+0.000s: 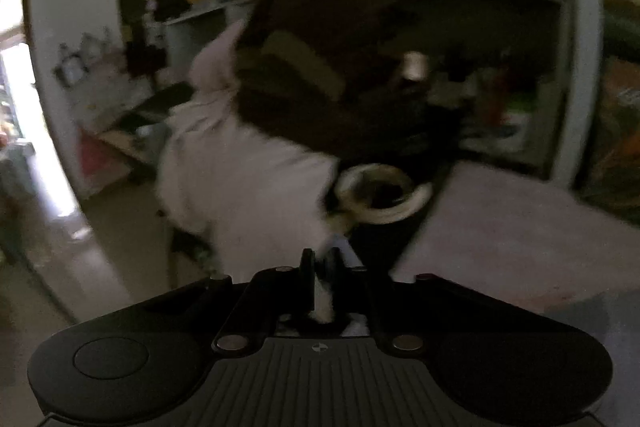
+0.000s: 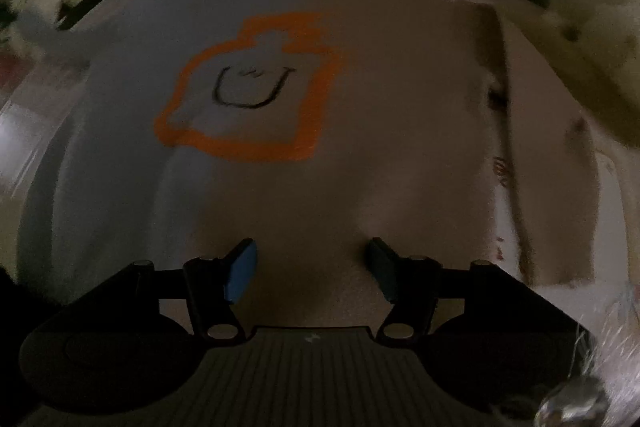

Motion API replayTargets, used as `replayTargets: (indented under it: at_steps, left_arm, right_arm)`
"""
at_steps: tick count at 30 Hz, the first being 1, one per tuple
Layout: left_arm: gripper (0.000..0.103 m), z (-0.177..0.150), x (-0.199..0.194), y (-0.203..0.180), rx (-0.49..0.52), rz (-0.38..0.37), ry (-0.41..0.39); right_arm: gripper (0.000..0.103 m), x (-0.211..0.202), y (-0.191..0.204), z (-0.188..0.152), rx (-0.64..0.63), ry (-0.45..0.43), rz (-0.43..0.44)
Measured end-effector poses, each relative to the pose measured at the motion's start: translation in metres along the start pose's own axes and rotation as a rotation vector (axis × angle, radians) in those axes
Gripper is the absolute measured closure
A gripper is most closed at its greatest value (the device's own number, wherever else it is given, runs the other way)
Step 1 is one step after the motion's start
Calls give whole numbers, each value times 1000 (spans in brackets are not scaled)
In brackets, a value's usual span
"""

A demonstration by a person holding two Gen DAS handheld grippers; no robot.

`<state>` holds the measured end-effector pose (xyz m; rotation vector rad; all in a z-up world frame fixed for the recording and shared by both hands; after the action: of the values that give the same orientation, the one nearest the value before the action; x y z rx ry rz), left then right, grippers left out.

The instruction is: Fold clothes

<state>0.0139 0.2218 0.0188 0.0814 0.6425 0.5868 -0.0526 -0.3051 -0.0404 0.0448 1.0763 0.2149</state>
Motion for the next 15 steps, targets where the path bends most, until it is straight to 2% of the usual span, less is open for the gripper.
replayTargets:
  at_steps: [2,3,5,6,8,10,11,13,15]
  left_arm:
    - [87,-1,-7,2,15,18,-3]
    - [85,-4,-15,0,15,-16,-9]
    - [76,-14,-33,-14,-3,-195,-5]
    - [71,-23,-39,-30,-13,-300,33]
    - [70,-41,-52,-61,-35,-511,111]
    - [70,-58,-66,-91,-57,-722,188]
    - [70,-65,-70,-105,-57,-792,222]
    - [70,-74,-71,-128,-21,-816,269]
    - [70,-78,-73,-147,38,-801,278]
  right_arm:
    - [45,-4,-8,2,48,-25,-48]
    - [45,-6,-13,3,74,-38,-71]
    - [45,-9,-25,4,118,-53,-118]
    - [46,-11,-31,3,130,-56,-146]
    - [52,-13,-42,2,155,-61,-203]
    - [53,-14,-50,-1,177,-58,-231]
    - [53,-14,-54,-2,188,-55,-239]
    - [53,-14,-61,-6,209,-50,-253]
    - [53,-14,-65,-10,235,-53,-246]
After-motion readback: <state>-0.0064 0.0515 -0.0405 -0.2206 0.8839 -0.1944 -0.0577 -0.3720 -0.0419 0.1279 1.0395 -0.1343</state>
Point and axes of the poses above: each gripper's, at about its wrist camera, not at the fingertips, and x roughly the way its jaws point, y to its left, z to its top, the point moved 3 cm from there along x, roughly the way its jaws point, and after that the axes turned 9 degrees about x, right-handed, at the moved point
